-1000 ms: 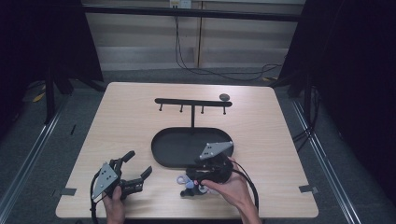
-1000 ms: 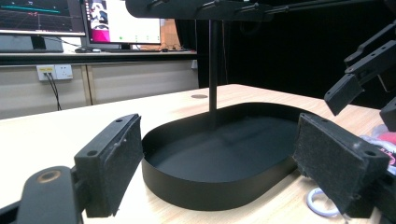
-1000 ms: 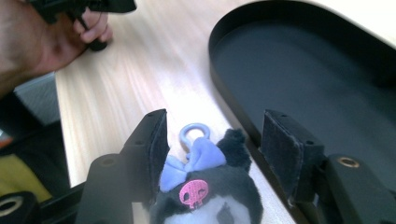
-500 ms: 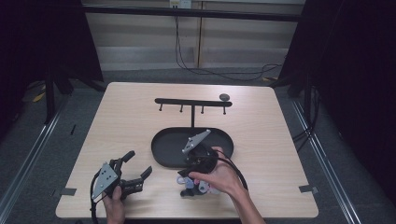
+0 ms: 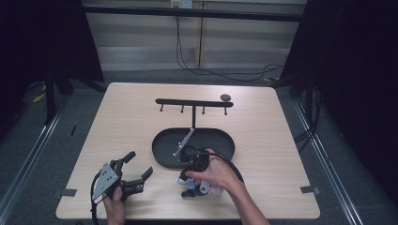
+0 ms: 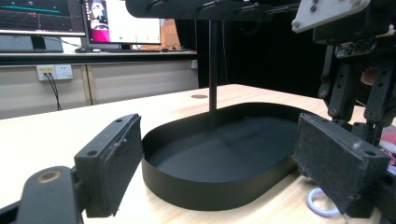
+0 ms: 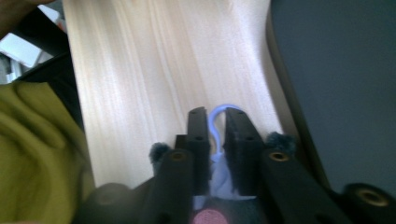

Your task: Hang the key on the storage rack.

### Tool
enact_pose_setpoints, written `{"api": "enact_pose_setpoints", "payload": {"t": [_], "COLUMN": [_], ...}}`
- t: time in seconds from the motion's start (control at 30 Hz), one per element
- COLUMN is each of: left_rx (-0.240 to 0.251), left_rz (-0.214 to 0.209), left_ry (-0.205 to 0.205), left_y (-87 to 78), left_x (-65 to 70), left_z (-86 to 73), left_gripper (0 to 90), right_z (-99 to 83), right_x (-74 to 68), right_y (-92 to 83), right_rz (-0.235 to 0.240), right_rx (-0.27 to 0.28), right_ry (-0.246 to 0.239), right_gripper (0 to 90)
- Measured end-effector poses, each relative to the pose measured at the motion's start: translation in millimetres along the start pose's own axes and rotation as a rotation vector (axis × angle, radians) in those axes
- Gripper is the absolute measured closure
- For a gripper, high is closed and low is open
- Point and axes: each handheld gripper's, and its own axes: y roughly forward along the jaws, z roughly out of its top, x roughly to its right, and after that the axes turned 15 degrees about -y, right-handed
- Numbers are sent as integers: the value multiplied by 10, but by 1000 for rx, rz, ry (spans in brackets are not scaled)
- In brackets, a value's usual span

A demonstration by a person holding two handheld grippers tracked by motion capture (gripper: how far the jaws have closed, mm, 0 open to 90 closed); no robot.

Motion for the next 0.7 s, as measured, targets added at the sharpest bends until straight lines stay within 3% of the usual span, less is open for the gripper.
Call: {"api": "enact_pose_setpoints", "payload": {"t": [0.3,0.43,0.57,0.7], "left_rx": [-1,0,0,0], "left_rz": [-3,0,0,0], "left_ry": [6,0,0,0], "left_y": [1,0,0,0], "left_x": [-4,0,0,0], "left_z": [3,0,0,0], "left_gripper": [154,154,154,154], "right_z": [77,137,139,122], "right_x": [63,97,168,200], "right_y": [52,101,204,237], "right_rz": [45,43,58,74], "right_rx": [-103,-148,-220,-233], "right_ry": [4,-15,-5,8], "right_gripper": [776,767,748,717]}}
